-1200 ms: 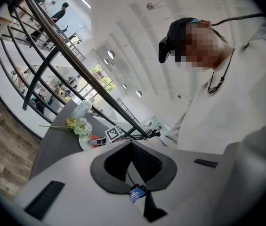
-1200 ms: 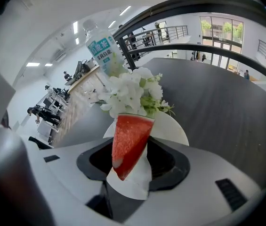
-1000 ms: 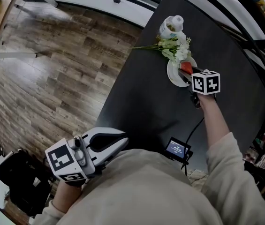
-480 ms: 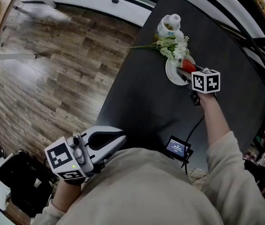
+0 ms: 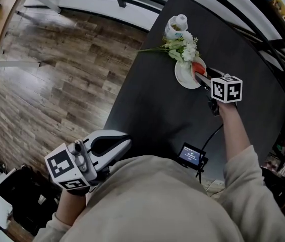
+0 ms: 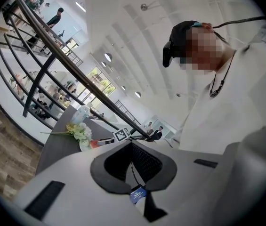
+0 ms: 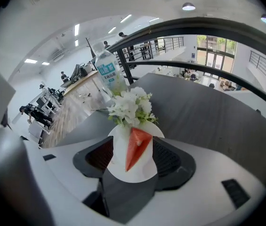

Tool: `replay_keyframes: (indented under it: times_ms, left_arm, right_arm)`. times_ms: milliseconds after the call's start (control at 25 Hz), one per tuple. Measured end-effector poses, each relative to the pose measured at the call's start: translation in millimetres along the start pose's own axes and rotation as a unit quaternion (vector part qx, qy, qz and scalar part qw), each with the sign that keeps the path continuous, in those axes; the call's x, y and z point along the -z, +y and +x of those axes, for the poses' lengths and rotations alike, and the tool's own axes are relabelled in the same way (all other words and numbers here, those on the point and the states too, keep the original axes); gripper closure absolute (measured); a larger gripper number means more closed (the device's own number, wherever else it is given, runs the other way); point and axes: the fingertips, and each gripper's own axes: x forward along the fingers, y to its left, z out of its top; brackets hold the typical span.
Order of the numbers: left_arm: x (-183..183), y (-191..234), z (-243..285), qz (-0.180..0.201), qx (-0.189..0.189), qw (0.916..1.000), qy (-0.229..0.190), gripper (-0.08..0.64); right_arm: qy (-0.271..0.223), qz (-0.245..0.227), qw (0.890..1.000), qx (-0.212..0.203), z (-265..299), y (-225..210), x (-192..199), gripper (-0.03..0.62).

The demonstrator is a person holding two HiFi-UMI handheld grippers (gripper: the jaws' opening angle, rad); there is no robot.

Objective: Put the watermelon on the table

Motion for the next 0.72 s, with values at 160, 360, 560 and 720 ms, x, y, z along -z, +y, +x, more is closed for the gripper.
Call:
replay_keyframes:
  times_ms: [160, 360, 560, 720]
  left_arm:
    - [-2, -11, 6, 0.021, 0.011, 0.9997, 0.006, 0.558]
    - [-7, -34, 14, 0.057, 0.029, 0.9978, 0.015, 0.558]
    - [-16, -49, 16, 0.087, 0.028, 0.9957, 0.009, 0.558]
    - [-19, -66, 23, 0.114, 0.038, 0.9927, 0.017, 0.558]
  right_arm:
    - [-0.022, 0.003, 1.000, 0.015, -42, -6, -3, 0.322]
    - [-0.086, 0.021, 0.996, 0.001, -104, 2, -10, 0.327]
    - [-0.163, 0.006, 0.986, -0.044, -172, 51, -11, 0.498]
    - [-0.233, 0.025, 0.966, -0.108, -229, 92, -4, 0.575]
